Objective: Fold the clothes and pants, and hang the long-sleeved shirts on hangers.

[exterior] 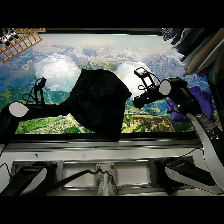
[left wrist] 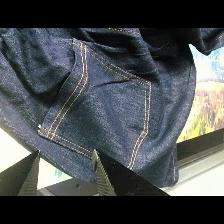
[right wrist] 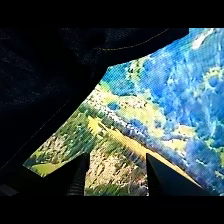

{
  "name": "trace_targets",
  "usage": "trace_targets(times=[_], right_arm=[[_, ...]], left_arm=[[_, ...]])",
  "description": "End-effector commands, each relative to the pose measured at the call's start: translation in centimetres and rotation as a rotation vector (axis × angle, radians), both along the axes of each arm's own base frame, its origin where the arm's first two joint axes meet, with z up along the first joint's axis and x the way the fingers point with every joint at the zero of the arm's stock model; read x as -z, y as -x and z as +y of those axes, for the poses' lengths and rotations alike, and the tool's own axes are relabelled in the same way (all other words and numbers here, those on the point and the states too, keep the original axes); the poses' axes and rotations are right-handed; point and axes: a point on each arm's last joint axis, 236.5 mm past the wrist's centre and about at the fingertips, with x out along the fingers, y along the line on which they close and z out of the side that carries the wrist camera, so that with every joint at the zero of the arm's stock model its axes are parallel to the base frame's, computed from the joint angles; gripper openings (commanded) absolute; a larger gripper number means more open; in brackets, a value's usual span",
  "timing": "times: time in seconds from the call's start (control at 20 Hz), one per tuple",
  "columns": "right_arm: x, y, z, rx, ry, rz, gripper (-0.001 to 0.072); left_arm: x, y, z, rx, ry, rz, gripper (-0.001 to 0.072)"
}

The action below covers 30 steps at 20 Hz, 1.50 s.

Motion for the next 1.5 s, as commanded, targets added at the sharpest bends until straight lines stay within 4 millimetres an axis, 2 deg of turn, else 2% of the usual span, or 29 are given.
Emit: trace_targets(times=[0.0,1.3,1.45], right_arm=[[0.0,0.0,0.0,-0.001,0.000,0.000,0.0406],[0.0,0.0,0.0,-0.001,0.000,0.000,0.0406],[-0.4,-1.4,0.3,0.012,-0.015,-0.058,0.0406]], left_arm=[[0.0,0.0,0.0,-0.001,0.000,-0.001,0.0380],[0.0,0.0,0.0,-0.001,0.000,-0.001,0.0380],[0.0,0.0,0.0,-0.001,0.000,0.000,0.0380]])
